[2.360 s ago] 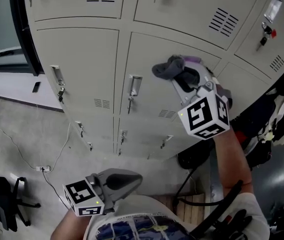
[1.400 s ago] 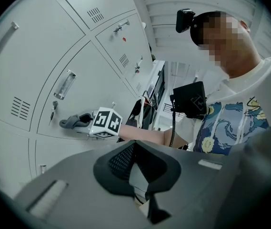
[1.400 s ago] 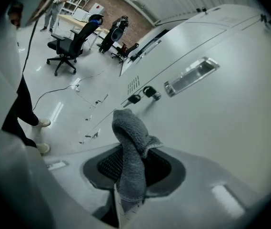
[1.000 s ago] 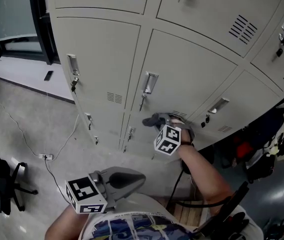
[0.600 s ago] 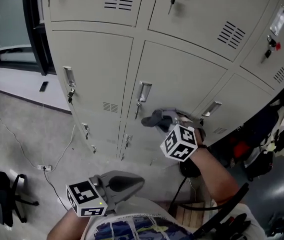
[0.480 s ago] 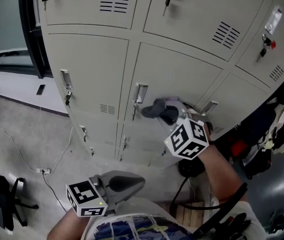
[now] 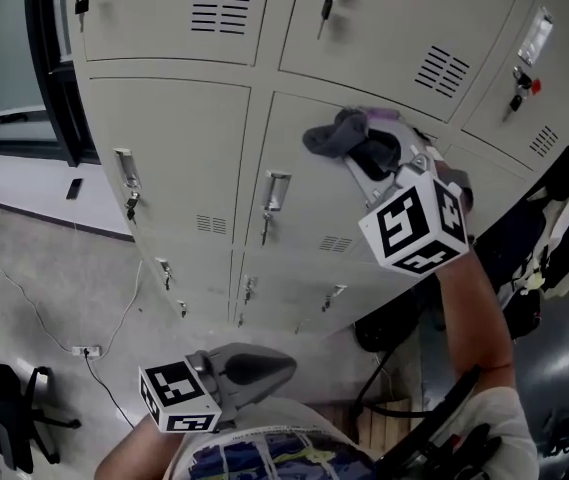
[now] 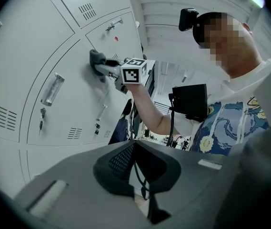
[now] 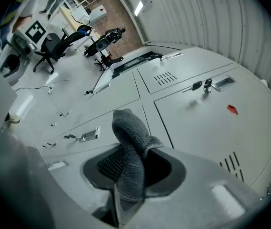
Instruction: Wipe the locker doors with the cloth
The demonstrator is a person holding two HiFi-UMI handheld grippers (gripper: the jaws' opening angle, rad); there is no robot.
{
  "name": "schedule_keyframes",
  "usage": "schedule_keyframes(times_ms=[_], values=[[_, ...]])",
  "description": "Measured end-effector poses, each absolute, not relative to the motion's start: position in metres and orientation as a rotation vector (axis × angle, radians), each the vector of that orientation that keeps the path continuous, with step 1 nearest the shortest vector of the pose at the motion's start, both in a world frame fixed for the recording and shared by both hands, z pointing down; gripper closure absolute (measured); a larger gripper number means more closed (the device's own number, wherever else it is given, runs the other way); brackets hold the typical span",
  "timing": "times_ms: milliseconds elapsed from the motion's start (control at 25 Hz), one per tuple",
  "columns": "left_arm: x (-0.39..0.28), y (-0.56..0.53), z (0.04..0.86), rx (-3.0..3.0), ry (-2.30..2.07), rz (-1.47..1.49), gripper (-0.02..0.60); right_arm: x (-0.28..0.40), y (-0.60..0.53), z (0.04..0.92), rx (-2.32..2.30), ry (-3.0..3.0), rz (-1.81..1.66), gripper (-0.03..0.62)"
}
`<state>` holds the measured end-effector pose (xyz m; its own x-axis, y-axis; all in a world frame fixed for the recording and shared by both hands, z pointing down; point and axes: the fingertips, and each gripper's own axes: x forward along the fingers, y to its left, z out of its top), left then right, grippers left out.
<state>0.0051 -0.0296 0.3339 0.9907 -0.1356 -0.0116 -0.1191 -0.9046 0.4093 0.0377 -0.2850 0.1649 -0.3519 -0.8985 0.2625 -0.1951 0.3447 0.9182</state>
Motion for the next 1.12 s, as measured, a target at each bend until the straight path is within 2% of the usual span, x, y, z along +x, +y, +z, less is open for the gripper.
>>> schedule_keyframes(times_ms=[320, 1120], values=[[-0.002, -0.028, 0.336, 2.706, -0.167, -0.055, 0.58, 0.037, -0.294, 0.22, 0.938, -1.789, -0.962, 0.484], [0.0, -0.033, 0.345, 2.685, -0.191, -0.077, 0.58, 0.034, -0.294, 0.448, 0.627, -1.789, -0.636, 0.485]])
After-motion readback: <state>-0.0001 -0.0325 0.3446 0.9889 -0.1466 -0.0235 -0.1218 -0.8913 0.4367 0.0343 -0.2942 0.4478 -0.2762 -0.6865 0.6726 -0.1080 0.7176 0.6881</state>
